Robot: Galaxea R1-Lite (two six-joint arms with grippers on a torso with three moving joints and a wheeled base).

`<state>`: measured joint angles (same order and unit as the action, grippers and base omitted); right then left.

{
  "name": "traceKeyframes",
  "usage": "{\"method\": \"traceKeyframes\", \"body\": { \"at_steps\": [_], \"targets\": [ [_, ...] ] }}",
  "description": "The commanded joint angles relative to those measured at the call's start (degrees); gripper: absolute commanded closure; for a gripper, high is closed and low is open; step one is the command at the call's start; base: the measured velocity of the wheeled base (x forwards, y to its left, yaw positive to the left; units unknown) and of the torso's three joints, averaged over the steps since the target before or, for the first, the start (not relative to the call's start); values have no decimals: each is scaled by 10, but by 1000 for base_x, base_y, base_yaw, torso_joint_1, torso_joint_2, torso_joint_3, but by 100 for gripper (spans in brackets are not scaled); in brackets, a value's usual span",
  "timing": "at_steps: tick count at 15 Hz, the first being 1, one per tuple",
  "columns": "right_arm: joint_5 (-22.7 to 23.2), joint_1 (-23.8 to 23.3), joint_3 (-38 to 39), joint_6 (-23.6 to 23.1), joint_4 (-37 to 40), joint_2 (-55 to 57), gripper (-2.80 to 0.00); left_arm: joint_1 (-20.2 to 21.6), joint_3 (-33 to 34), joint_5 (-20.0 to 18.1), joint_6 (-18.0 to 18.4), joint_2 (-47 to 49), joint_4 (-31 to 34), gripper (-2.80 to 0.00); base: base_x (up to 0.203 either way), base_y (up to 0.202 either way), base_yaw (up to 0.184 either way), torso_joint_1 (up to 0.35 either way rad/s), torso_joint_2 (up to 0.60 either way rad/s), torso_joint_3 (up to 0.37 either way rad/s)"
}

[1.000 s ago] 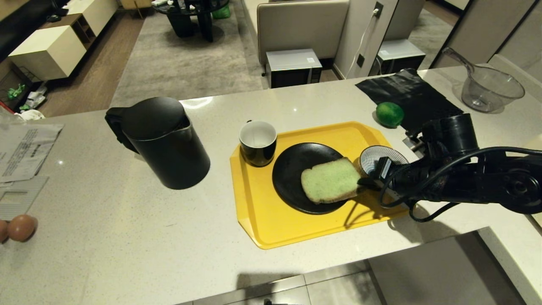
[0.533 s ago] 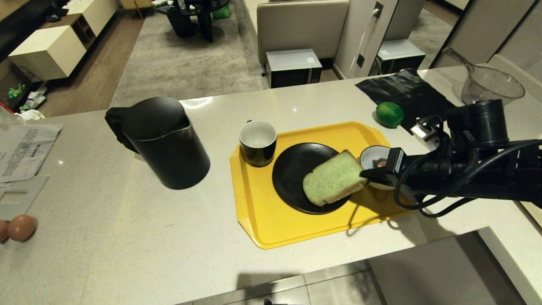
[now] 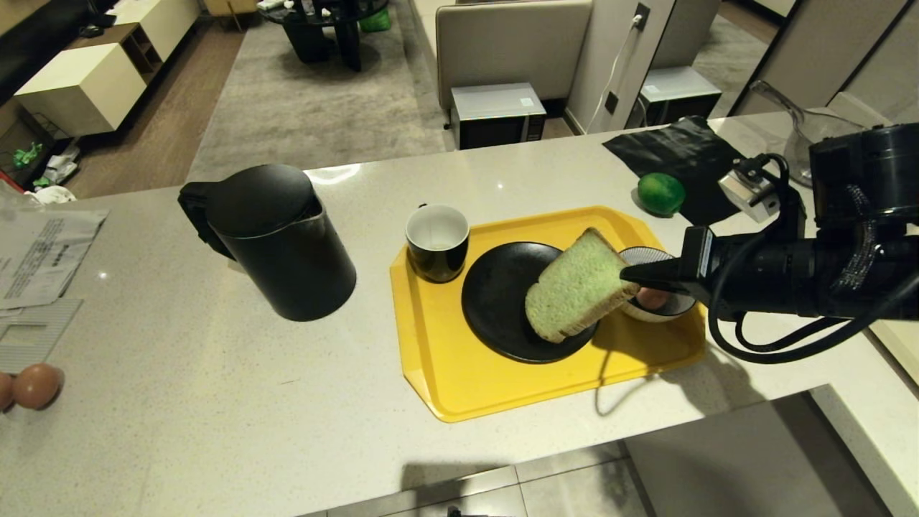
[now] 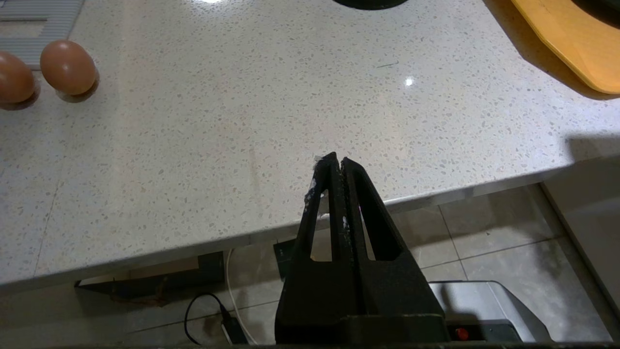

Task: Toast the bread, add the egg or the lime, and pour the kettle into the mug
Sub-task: Put the bread slices in the toaster

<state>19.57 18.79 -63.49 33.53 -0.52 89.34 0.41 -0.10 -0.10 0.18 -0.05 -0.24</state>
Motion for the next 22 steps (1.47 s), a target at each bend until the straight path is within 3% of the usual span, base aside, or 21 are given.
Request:
{"method": "traceKeyframes", "body": {
  "at_steps": [1, 4, 9, 15, 18, 20, 22],
  "targets": [
    [-3, 0, -32, -37, 19, -10, 0, 0, 0, 0, 0, 0, 0, 0, 0, 0, 0, 0, 0, 0],
    [-8, 0, -60, -90, 44, -19, 0, 0, 0, 0, 0, 0, 0, 0, 0, 0, 0, 0, 0, 0],
    [-82, -8, -87, -203, 50, -28, 0, 0, 0, 0, 0, 0, 0, 0, 0, 0, 0, 0, 0, 0],
    [-100, -51, -169, -214, 48, -32, 0, 0, 0, 0, 0, 0, 0, 0, 0, 0, 0, 0, 0, 0],
    [-106, -53, -169, -219, 49, -64, 0, 0, 0, 0, 0, 0, 0, 0, 0, 0, 0, 0, 0, 0],
    [-130, -57, -174, -259, 48, -77, 0, 0, 0, 0, 0, 0, 0, 0, 0, 0, 0, 0, 0, 0],
    [-159, -58, -172, -270, 49, -94, 0, 0, 0, 0, 0, 0, 0, 0, 0, 0, 0, 0, 0, 0]
  ]
}}
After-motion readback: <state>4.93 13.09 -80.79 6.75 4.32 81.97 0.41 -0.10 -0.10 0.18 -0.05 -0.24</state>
